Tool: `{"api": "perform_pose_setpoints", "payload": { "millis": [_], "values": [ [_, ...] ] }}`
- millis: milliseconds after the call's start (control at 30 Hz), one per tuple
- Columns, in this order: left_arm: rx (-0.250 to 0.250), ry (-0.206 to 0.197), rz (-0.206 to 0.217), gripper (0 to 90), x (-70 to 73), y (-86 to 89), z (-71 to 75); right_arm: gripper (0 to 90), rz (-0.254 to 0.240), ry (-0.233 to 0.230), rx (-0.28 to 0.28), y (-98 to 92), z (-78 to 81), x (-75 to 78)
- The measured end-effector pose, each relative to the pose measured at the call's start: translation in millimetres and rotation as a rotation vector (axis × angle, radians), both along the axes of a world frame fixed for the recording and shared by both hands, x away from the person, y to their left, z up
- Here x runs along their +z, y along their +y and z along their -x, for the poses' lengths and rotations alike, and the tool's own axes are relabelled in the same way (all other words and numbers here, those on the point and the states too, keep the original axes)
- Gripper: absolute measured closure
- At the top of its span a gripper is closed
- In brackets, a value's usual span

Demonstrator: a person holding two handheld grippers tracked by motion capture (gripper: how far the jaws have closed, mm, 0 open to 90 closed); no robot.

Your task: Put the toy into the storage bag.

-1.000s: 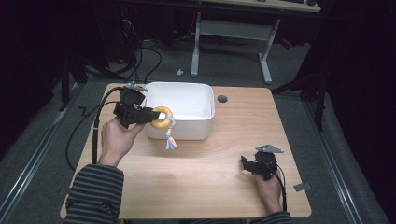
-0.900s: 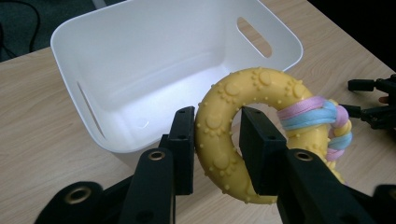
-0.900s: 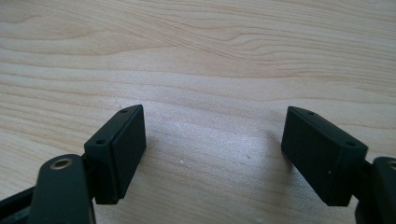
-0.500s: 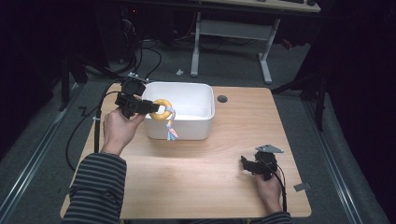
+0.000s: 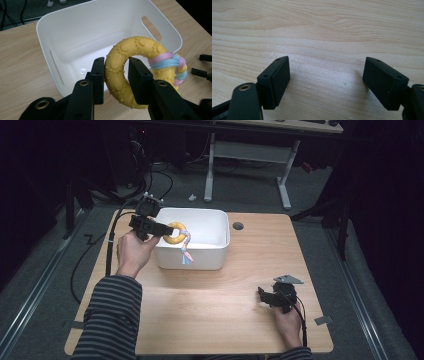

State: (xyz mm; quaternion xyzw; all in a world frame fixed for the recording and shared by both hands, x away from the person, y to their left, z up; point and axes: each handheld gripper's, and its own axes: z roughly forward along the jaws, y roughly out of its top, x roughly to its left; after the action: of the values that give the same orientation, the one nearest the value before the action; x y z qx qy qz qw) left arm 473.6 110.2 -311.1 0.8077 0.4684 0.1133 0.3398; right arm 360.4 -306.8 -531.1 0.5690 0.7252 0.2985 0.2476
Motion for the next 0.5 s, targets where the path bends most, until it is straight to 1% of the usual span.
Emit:
{"api": "perform_pose_setpoints", "payload": {
  "millis": [100,233,367,467,500],
  "values": [
    [0.005,0.011,0.019,67.1,0.0,-0.8,-5.3,22.0,0.0,0.0,0.001,0.0,0.0,0.0],
    [0.027,0.015,0.021,67.2,-1.2,-2.3,-11.8,22.0,0.0,0.0,0.001,0.0,0.0,0.0],
    [0.052,0.025,0.024,67.3,-5.3,-3.6,-18.7,22.0,0.0,0.0,0.001,0.0,0.0,0.0],
    [0.07,0.029,0.019,68.4,-9.5,-4.6,-24.5,22.0,0.0,0.0,0.001,0.0,0.0,0.0],
    [0.07,0.029,0.019,68.5,-9.5,-4.6,-24.5,22.0,0.0,0.0,0.001,0.0,0.0,0.0]
  ]
}}
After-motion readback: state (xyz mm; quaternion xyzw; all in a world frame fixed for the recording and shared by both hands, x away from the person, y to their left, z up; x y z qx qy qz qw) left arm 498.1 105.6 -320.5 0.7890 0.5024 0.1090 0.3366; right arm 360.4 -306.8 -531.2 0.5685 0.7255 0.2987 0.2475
